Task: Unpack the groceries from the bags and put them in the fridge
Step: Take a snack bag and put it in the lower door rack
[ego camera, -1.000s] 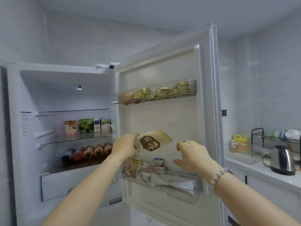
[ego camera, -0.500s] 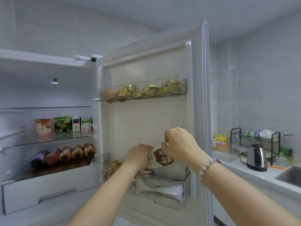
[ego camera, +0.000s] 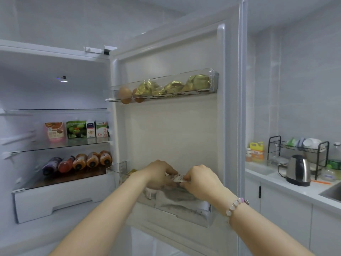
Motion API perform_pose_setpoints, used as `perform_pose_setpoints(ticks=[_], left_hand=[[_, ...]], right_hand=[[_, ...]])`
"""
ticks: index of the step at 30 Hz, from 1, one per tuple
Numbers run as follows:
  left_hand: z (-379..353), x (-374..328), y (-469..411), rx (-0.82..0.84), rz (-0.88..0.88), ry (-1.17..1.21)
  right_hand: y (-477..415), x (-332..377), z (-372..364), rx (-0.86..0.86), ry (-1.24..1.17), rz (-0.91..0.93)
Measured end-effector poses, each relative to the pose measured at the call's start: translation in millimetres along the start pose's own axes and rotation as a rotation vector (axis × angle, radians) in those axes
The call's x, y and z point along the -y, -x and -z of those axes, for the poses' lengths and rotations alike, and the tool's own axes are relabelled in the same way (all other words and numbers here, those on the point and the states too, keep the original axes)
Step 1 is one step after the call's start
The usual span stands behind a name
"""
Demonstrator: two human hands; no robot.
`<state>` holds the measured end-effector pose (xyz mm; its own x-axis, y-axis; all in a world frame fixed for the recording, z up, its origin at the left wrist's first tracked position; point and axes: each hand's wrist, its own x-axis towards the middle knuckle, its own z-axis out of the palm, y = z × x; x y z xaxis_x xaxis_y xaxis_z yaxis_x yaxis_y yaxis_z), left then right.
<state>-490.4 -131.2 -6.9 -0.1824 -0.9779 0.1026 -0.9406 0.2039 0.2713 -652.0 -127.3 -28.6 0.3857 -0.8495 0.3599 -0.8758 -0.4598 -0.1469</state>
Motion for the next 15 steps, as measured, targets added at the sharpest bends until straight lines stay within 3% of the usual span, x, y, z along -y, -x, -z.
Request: perform_pose_setpoints(ticks=[8,15], left_hand=[[0.4,1.4,-2.2,0.213,0.110,0.075],[-15.6,-7.2,2.7,0.103,0.083,-0.081]], right_hand=[[5.8,-8.4,1.8,0.149,-0.128,-0.063],[2.7,-7.7,4.4,0.251,-0.130,-0.055]])
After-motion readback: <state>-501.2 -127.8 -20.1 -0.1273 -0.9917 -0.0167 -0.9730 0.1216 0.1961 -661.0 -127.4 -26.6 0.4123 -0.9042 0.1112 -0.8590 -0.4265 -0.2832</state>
